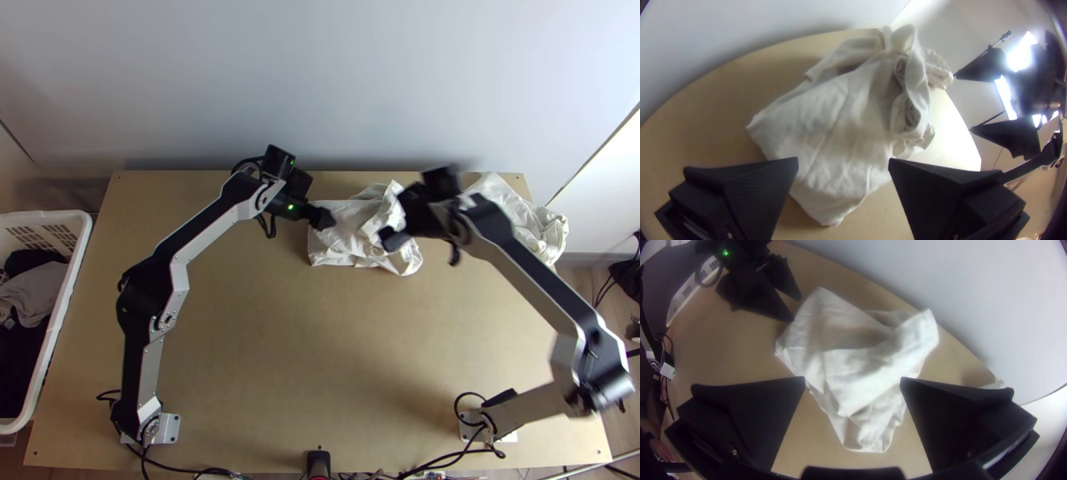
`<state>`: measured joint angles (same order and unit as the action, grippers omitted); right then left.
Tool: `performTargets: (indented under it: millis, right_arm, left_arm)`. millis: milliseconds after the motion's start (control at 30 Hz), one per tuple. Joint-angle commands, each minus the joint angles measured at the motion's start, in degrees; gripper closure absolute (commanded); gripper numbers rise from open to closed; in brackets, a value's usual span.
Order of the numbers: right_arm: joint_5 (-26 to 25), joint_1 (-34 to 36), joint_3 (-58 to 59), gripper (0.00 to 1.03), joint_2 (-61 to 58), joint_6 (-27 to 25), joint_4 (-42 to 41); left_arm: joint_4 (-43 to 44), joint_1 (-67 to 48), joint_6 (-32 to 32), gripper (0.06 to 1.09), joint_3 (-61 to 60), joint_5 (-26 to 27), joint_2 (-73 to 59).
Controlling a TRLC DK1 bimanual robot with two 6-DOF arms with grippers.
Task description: Fold the t-shirt
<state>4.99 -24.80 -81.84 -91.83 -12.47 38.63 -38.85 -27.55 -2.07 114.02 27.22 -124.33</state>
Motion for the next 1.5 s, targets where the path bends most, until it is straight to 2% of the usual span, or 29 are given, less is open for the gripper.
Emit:
performTargets:
  millis: [0, 133, 300, 600, 800, 900, 1100, 1267, 1467]
  right_arm:
    - [0.1, -6.32, -9.65, 0.04, -14.25, 0.43, -4.27]
    - [0.02, -7.28, -12.46, 0.04, -20.76, 0.43, -5.94]
    - [0.02, -3.42, -8.42, 0.04, -23.48, 0.34, -6.82]
    - [0.1, 7.04, 9.16, 0.04, -7.75, 0.52, -8.93]
    - [0.02, 11.09, 13.2, 0.04, -0.19, 1.04, -8.84]
    - [0.1, 11.17, 12.94, 0.04, 0.87, 1.75, -8.84]
    - [0.02, 8.01, 10.12, 0.04, -1.07, 2.54, -8.93]
    - [0.02, 3.7, 6.35, 0.04, -6.61, 2.8, -8.93]
    - [0.02, 3.18, 10.04, 0.04, -13.81, 2.71, -11.3]
  left_arm:
    - [-2.46, 1.1, 2.42, 0.1, -8.46, 0.46, 2.34]
    - [-2.46, 0.74, 2.33, 0.1, -9.34, 0.37, 2.08]
    - [-2.46, 0.22, 2.24, 0.1, -8.37, 0.2, 1.46]
    - [-3.07, -0.66, 1.36, 0.1, -0.9, 0.02, -1.79]
    - [-5.09, -1.54, -0.22, 0.1, 10.26, -0.24, -7.33]
    - [-4.74, -1.98, -1.71, 0.1, 15.8, -0.24, -10.93]
    - [-1.67, -3.65, -0.83, 0.1, 16.76, -2.44, -16.03]
    - [-2.11, -2.33, -0.83, 0.1, 16.5, -3.93, -18.75]
    - [-1.4, -2.07, -0.75, 0.1, 16.5, -4.99, -20.42]
